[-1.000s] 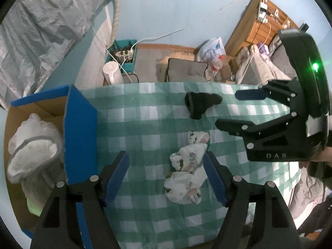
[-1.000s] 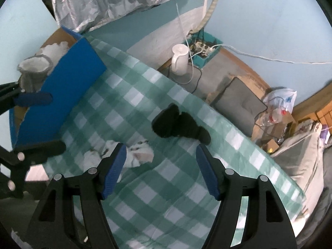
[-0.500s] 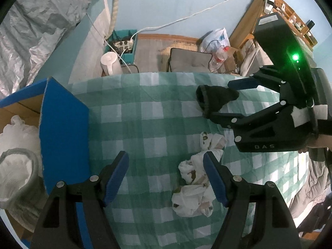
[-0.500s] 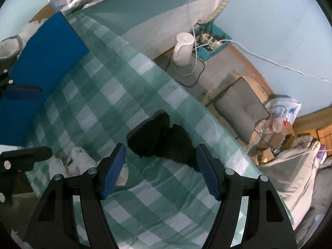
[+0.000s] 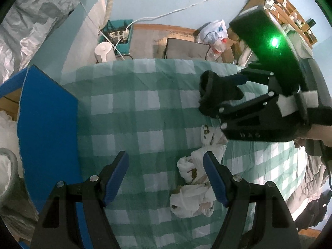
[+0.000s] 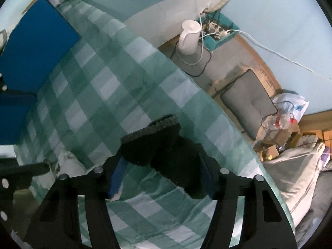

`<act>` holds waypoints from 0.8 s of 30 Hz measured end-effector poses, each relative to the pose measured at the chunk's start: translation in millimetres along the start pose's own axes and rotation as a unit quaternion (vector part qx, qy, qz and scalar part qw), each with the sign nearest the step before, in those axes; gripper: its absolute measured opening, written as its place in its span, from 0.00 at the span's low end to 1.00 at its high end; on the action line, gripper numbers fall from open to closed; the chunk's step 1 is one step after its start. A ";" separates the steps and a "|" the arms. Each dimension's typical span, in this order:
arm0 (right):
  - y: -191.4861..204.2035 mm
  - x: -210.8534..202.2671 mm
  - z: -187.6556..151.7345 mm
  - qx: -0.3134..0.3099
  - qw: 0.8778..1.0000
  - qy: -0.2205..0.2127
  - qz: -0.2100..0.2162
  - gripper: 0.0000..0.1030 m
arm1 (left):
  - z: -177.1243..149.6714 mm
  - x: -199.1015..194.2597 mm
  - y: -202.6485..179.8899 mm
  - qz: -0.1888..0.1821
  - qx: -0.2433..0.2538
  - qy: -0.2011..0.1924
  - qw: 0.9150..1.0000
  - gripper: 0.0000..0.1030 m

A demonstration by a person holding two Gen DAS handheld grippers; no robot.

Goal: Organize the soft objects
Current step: 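Grasp the white crumpled cloth with the left gripper while the right gripper grasps the black knit hat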

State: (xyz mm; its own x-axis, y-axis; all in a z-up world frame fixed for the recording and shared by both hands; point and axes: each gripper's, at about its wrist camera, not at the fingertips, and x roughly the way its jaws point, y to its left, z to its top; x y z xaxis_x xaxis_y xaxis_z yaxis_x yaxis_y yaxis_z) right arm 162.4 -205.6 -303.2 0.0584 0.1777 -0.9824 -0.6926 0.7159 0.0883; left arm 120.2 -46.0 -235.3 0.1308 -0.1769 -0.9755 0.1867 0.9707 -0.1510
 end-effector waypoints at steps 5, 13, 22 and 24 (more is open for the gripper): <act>-4.6 -5.8 -7.1 0.034 0.999 -0.004 0.013 0.47 | -4.9 0.8 -8.9 -0.012 0.010 0.003 1.000 0.77; -11.4 -22.6 -35.4 0.093 0.995 -0.024 0.019 0.46 | -9.6 10.1 -24.1 -0.025 0.024 0.019 0.999 0.78; -14.2 -38.5 -76.5 0.149 0.988 -0.037 0.018 0.46 | -8.8 28.2 -46.1 -0.020 0.059 0.041 0.997 0.78; -16.1 -42.9 -86.5 0.164 0.985 -0.040 0.020 0.46 | -8.9 32.7 -48.8 -0.017 0.063 0.046 0.997 0.78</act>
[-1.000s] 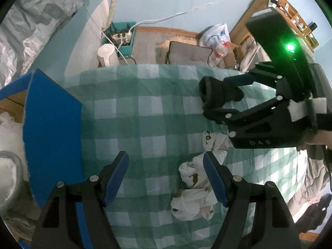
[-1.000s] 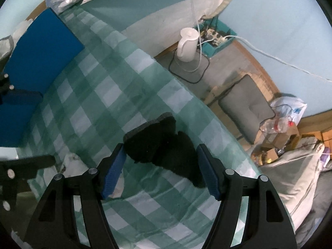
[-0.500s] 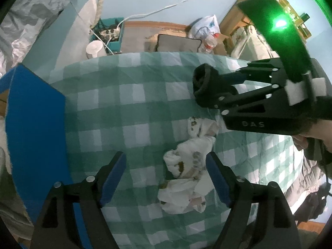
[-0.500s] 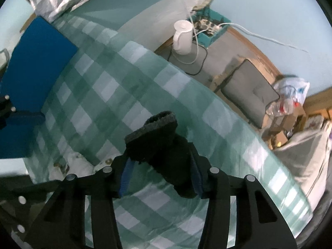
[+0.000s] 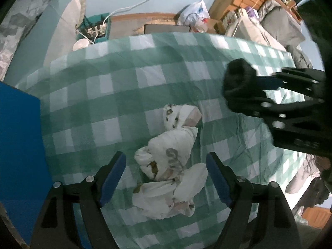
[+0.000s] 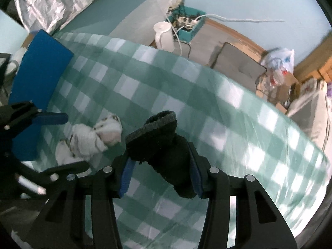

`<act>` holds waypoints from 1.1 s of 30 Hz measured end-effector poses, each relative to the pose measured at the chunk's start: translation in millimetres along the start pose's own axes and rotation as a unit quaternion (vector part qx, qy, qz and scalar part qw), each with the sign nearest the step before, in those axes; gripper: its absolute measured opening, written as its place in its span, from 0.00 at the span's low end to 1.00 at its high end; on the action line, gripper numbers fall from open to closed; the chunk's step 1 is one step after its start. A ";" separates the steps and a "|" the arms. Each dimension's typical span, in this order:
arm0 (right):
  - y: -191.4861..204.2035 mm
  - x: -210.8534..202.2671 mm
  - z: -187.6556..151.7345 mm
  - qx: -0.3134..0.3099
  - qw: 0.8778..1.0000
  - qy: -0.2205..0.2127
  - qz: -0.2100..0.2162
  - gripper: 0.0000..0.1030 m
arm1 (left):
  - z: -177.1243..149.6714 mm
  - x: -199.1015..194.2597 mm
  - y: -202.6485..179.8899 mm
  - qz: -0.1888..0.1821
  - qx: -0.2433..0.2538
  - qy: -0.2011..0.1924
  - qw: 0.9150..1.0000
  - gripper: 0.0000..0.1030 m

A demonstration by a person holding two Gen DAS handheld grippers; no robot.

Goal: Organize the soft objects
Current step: 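Grasp the white crumpled cloth with the left gripper while the right gripper grasps the black knit hat, then lift the white cloth and black hat and carry both over the box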

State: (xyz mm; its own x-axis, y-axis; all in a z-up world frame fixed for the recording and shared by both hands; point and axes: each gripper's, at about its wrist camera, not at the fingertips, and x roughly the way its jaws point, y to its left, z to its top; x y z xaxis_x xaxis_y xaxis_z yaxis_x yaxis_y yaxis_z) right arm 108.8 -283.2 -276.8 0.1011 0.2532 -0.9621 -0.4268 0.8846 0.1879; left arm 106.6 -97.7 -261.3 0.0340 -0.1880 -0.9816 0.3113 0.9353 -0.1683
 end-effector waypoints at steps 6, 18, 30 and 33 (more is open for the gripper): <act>-6.6 -12.3 -22.4 0.022 1.000 -0.008 0.003 0.46 | -1.6 13.4 -5.0 0.013 -0.002 0.009 1.000 0.77; 0.1 -26.1 -56.2 0.046 0.999 -0.022 0.016 0.46 | -16.1 9.3 -1.1 0.043 -0.002 0.006 0.999 0.42; 22.2 -47.2 -63.9 0.041 0.998 -0.042 0.028 0.46 | -41.6 -37.0 5.6 0.048 -0.017 -0.047 0.998 0.41; 28.2 -54.2 -63.2 0.038 0.998 -0.047 0.031 0.46 | -45.1 -49.0 7.7 0.046 -0.021 -0.060 0.997 0.41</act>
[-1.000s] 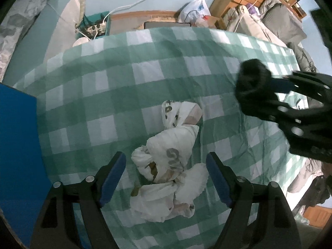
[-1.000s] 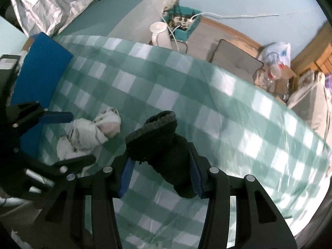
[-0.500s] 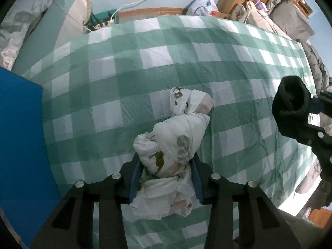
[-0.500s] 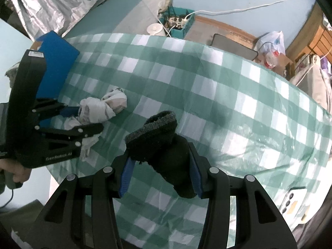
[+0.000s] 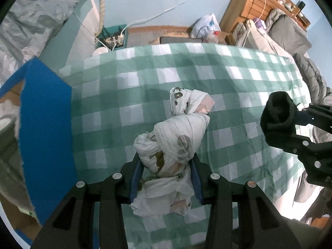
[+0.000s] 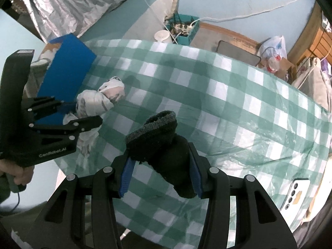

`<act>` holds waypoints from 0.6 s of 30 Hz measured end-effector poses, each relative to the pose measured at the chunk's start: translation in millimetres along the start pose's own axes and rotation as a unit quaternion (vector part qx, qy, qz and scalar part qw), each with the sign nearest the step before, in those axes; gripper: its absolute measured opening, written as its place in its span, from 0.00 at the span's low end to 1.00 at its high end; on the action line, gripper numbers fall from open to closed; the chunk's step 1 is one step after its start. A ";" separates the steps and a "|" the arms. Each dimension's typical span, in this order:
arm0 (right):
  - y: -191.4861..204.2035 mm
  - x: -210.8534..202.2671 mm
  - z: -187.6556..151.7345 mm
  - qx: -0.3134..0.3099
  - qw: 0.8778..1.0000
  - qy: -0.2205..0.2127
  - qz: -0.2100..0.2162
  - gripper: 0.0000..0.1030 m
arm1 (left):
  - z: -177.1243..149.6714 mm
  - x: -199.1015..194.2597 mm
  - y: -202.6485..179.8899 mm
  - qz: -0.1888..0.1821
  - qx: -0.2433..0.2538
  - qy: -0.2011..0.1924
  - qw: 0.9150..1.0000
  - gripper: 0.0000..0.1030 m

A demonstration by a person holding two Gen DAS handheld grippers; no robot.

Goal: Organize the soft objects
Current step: 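Lift the white cloth and black hat and carry both over the box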

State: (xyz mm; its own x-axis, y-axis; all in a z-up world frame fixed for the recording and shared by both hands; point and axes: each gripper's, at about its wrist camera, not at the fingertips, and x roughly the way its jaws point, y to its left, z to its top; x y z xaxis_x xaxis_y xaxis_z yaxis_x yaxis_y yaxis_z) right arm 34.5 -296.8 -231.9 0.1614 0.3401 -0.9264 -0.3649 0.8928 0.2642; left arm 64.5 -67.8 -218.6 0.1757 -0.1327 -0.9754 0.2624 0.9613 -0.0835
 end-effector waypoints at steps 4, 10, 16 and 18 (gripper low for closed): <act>11.0 -8.1 3.0 -0.005 1.000 -0.007 0.005 0.46 | -7.1 -15.7 3.4 -0.001 -0.004 -0.015 1.000 0.41; 29.4 -18.0 9.4 -0.016 1.000 -0.013 0.013 0.46 | -13.6 -43.7 14.8 0.006 -0.015 -0.037 0.999 0.41; 49.0 -32.3 16.7 -0.031 0.999 -0.024 0.019 0.46 | -17.8 -75.7 23.3 0.014 -0.027 -0.065 0.997 0.41; 53.6 -37.7 18.5 -0.035 0.999 -0.029 0.022 0.46 | -19.6 -85.7 26.5 0.019 -0.028 -0.072 0.997 0.41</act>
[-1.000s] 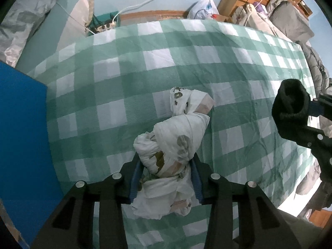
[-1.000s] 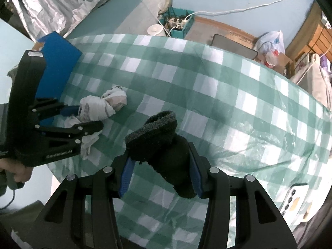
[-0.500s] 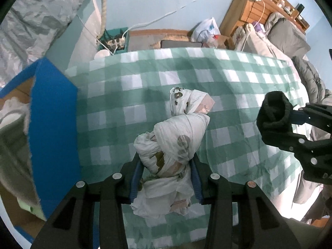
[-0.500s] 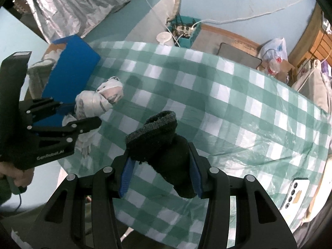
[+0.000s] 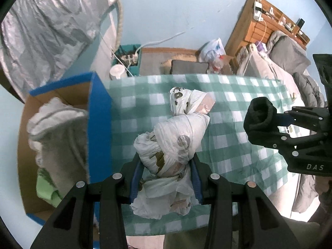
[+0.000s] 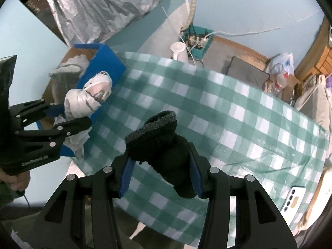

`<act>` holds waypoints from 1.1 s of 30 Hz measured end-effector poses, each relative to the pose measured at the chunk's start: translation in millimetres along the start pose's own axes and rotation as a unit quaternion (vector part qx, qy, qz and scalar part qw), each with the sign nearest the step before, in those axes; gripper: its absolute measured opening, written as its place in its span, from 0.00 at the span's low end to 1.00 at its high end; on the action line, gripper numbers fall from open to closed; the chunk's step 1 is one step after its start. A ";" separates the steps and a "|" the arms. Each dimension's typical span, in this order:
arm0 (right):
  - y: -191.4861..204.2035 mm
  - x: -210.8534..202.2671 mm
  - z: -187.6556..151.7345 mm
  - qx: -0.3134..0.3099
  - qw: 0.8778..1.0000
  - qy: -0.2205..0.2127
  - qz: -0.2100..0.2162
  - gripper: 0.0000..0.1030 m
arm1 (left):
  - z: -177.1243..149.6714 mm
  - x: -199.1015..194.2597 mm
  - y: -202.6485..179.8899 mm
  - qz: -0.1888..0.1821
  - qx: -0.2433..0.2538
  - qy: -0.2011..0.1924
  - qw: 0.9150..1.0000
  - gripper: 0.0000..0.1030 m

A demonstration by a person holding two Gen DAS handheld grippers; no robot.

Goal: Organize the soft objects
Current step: 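Lift the white cloth and black hat and carry both over the box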

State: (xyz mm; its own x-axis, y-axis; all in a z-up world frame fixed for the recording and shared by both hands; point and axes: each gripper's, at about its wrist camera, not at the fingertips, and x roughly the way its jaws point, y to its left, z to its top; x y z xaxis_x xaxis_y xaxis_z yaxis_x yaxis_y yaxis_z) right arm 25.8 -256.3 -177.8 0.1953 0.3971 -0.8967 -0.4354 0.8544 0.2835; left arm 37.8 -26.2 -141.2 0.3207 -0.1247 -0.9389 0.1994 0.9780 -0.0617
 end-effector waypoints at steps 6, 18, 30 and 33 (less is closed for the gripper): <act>16.2 -10.7 6.7 -0.005 1.000 -0.009 0.009 0.46 | -0.6 -22.5 11.5 0.005 -0.021 -0.016 1.000 0.41; 47.0 -12.9 12.9 -0.014 1.000 -0.006 0.026 0.46 | -9.7 -57.4 43.0 0.013 -0.065 -0.035 0.997 0.41; 83.1 -9.2 19.2 -0.044 0.998 0.001 0.049 0.46 | -32.0 -77.6 77.0 0.025 -0.113 -0.044 0.992 0.41; 95.7 -6.4 21.8 -0.054 0.997 0.004 0.056 0.46 | -37.8 -82.7 87.4 0.033 -0.121 -0.045 0.991 0.41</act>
State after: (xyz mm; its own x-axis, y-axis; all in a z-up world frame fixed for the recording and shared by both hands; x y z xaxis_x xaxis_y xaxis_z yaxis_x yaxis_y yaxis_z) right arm 2.1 -169.7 -137.6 0.1340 0.4846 -0.8644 -0.5463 0.7639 0.3436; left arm -6.3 75.9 -81.8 0.4097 -0.0621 -0.9101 -0.0488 0.9948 -0.0898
